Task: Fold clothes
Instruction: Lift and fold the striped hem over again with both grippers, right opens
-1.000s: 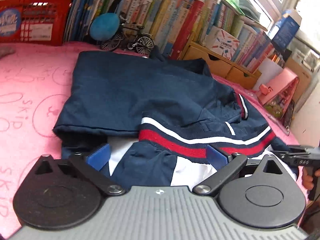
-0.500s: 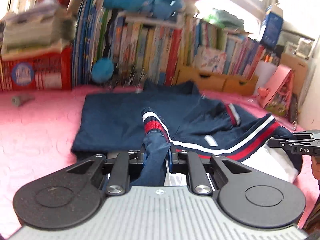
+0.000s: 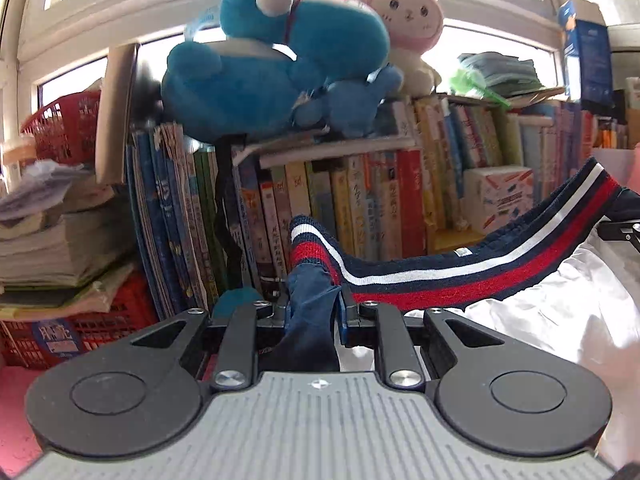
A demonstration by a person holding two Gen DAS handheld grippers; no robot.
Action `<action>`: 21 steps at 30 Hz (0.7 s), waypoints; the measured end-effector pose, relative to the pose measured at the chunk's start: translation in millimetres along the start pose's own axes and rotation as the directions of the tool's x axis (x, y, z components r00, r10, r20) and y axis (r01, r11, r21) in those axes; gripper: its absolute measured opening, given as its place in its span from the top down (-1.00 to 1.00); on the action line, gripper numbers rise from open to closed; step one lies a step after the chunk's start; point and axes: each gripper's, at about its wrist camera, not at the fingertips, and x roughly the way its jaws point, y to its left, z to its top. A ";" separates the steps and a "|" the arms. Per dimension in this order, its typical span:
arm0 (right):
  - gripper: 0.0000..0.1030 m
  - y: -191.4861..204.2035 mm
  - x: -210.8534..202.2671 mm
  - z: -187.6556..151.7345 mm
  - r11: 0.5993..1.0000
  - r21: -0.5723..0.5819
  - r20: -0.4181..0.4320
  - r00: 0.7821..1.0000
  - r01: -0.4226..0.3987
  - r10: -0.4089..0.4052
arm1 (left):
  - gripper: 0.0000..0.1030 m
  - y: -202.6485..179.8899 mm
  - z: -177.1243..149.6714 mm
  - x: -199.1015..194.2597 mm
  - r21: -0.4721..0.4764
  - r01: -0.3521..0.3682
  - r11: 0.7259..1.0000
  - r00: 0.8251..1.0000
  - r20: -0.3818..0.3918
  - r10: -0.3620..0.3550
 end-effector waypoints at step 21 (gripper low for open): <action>-0.33 -3.9 106.1 -62.1 0.995 0.074 -0.272 0.961 0.073 -0.051 | -0.45 34.1 -49.4 67.6 -0.100 -0.136 0.986 0.961 -0.256 0.107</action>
